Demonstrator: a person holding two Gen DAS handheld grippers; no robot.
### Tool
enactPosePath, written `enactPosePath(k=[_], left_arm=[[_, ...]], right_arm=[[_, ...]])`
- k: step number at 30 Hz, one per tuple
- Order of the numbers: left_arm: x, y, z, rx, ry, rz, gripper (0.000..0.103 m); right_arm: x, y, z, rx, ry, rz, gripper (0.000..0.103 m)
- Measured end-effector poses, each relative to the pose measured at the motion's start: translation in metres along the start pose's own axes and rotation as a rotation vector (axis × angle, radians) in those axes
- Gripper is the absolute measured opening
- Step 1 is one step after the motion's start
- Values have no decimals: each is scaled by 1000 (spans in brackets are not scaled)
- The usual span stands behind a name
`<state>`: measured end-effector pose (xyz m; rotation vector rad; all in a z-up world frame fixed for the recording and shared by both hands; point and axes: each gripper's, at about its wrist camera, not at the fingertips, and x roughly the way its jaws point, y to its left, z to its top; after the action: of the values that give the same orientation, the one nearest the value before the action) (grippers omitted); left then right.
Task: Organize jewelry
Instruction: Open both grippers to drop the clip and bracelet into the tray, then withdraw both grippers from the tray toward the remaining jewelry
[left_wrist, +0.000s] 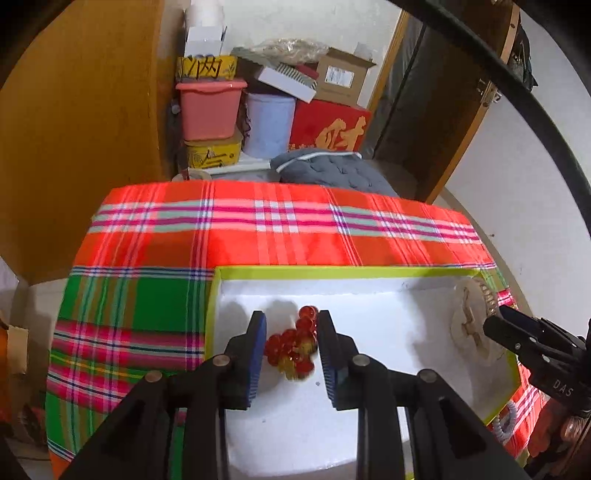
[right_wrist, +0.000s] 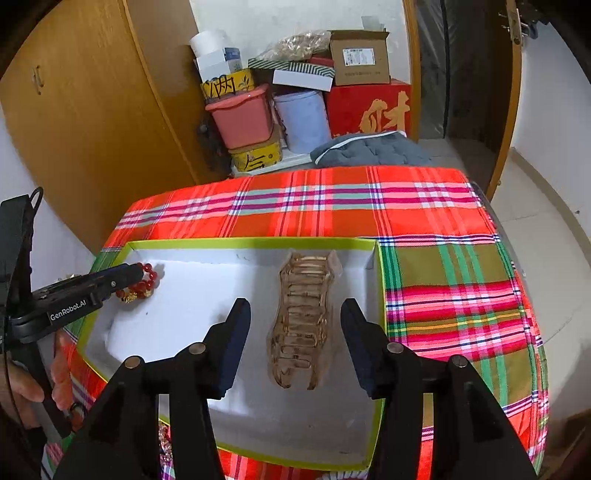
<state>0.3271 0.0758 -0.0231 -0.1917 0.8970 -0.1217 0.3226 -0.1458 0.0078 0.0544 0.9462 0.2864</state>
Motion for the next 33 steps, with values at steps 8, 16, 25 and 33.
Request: enactPosePath(k=[8, 16, 25, 33], left_arm=[[-29, -3, -3, -13, -30, -39, 38], [-76, -18, -39, 17, -40, -31, 38], [-136, -41, -85, 34, -79, -20, 38], [-171, -54, -125, 39, -90, -51, 38]], right_arm=[[-20, 6, -2, -9, -32, 14, 52], [-68, 12, -30, -13, -70, 59, 60], [-125, 22, -76, -23, -89, 80, 65], [-156, 25, -115, -26, -68, 74, 65]])
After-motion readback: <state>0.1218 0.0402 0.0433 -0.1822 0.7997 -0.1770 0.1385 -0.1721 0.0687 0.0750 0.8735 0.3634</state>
